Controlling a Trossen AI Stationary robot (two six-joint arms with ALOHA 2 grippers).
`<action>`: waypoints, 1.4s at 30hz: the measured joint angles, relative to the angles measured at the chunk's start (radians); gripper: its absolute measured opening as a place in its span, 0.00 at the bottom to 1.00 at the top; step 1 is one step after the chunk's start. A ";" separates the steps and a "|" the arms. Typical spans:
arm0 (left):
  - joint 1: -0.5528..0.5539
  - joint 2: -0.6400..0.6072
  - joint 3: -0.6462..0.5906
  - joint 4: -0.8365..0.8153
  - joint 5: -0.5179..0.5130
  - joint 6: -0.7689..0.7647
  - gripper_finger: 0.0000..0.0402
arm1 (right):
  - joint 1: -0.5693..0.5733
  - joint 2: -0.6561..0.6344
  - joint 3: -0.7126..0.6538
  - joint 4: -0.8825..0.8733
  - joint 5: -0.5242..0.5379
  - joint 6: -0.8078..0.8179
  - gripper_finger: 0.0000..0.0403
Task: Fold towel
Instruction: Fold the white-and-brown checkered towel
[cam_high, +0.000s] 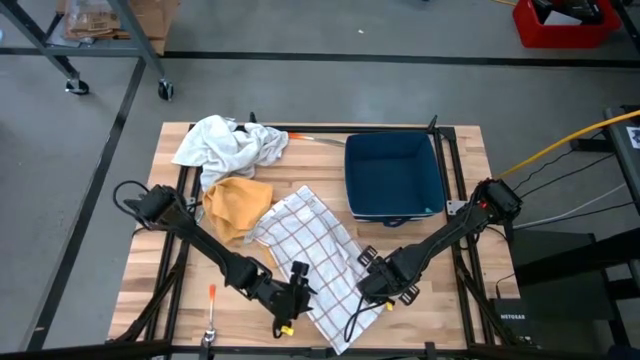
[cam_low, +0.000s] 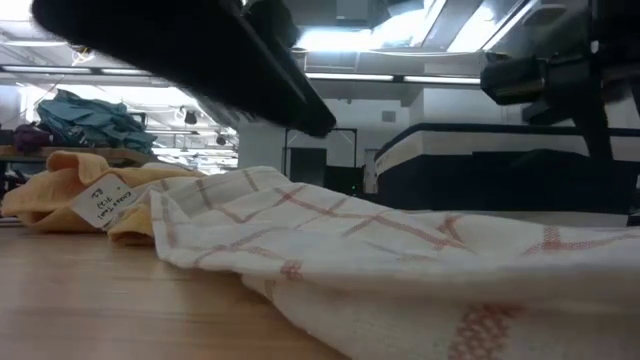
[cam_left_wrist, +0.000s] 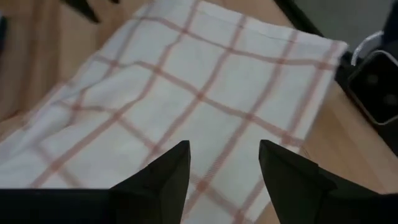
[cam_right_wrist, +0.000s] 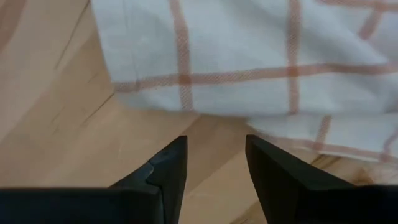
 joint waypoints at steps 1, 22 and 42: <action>-0.003 0.009 0.000 0.012 0.005 0.013 0.46 | 0.000 0.000 -0.006 0.007 -0.001 -0.008 0.41; -0.026 0.124 0.001 0.168 0.167 0.100 0.46 | 0.000 0.000 -0.117 0.243 -0.071 -0.063 0.42; 0.026 0.137 0.001 0.168 0.140 0.073 0.46 | 0.000 0.027 -0.180 0.517 -0.105 -0.012 0.42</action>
